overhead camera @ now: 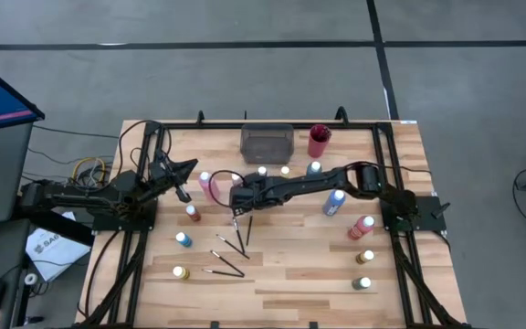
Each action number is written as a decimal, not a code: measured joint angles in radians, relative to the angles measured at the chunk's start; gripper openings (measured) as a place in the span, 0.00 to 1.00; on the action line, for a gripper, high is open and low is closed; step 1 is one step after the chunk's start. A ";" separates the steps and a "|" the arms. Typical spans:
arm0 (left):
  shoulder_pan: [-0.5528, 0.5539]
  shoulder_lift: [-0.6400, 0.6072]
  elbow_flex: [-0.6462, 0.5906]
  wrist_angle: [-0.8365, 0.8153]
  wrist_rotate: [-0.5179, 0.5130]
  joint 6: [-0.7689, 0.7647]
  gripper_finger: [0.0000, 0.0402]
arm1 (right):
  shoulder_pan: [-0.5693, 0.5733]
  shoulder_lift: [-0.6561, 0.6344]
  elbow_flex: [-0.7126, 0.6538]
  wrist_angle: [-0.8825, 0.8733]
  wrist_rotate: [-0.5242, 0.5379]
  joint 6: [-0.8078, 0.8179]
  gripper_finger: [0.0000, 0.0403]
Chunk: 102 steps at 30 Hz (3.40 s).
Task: Pick & Place Paint Supplies
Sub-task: Put the black paintbrush into the red cup
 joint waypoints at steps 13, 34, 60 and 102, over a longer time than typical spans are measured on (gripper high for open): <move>0.000 0.000 0.000 0.000 0.000 0.000 0.01 | 0.012 -0.005 -0.120 0.139 -0.017 0.034 0.43; 0.000 0.000 0.000 0.000 0.000 0.000 0.01 | 0.017 -0.005 -0.128 0.079 -0.072 0.024 0.12; 0.000 0.000 0.000 0.000 0.000 0.000 0.01 | 0.031 -0.095 -0.134 -0.175 -0.087 0.017 0.00; 0.000 0.000 0.000 0.007 0.000 0.001 0.01 | 0.092 -0.107 -0.276 -0.067 -0.313 0.465 0.21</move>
